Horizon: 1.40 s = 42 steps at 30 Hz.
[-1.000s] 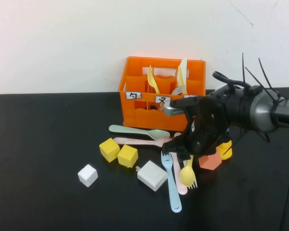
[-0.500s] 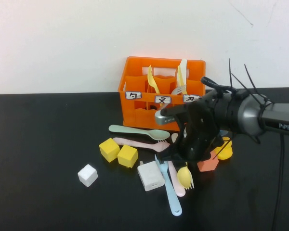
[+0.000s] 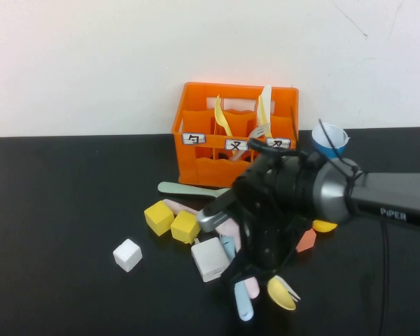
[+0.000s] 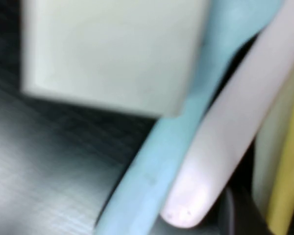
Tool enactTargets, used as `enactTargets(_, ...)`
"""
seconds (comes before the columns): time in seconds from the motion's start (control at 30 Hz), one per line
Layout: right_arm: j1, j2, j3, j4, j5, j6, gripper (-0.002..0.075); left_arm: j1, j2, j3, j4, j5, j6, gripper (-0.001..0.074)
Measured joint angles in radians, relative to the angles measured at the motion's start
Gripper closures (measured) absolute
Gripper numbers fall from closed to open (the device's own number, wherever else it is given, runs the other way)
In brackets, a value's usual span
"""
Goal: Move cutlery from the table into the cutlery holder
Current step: Pick up the spoon
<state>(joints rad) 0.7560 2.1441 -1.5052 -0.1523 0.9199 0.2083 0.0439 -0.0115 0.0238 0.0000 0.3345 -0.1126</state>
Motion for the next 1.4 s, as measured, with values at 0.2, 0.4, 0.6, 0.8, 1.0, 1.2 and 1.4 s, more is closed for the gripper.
enactTargets(0.2, 0.025, -0.037, 0.0, -0.006, -0.013, -0.013, 0.0541, 0.0, 0.0, 0.0, 0.0, 0.0, 0.002, 0.0736)
enactTargets(0.4, 0.016, -0.042, 0.0, -0.01, -0.041, -0.018, 0.0482, 0.0, 0.0, 0.0, 0.0, 0.0, 0.002, 0.0736)
enactTargets(0.6, 0.007, -0.035, 0.0, -0.024, -0.06, -0.057, 0.0433, 0.0, 0.0, 0.0, 0.0, 0.0, 0.002, 0.0736)
enactTargets(0.8, -0.013, -0.029, 0.0, -0.042, -0.096, -0.066, 0.0428, 0.0, 0.0, 0.0, 0.0, 0.0, 0.002, 0.0736)
enactTargets(1.0, -0.042, -0.015, 0.0, -0.048, -0.104, -0.066, 0.0425, 0.0, 0.0, 0.0, 0.0, 0.0, 0.002, 0.0736)
enactTargets(1.2, -0.05, 0.003, 0.0, -0.05, -0.113, -0.076, 0.0424, 0.0, 0.0, 0.0, 0.0, 0.0, 0.003, 0.0736)
enactTargets(1.4, -0.05, 0.023, 0.0, -0.04, -0.118, -0.116, 0.0425, 0.0, 0.0, 0.0, 0.0, 0.0, 0.003, 0.0736)
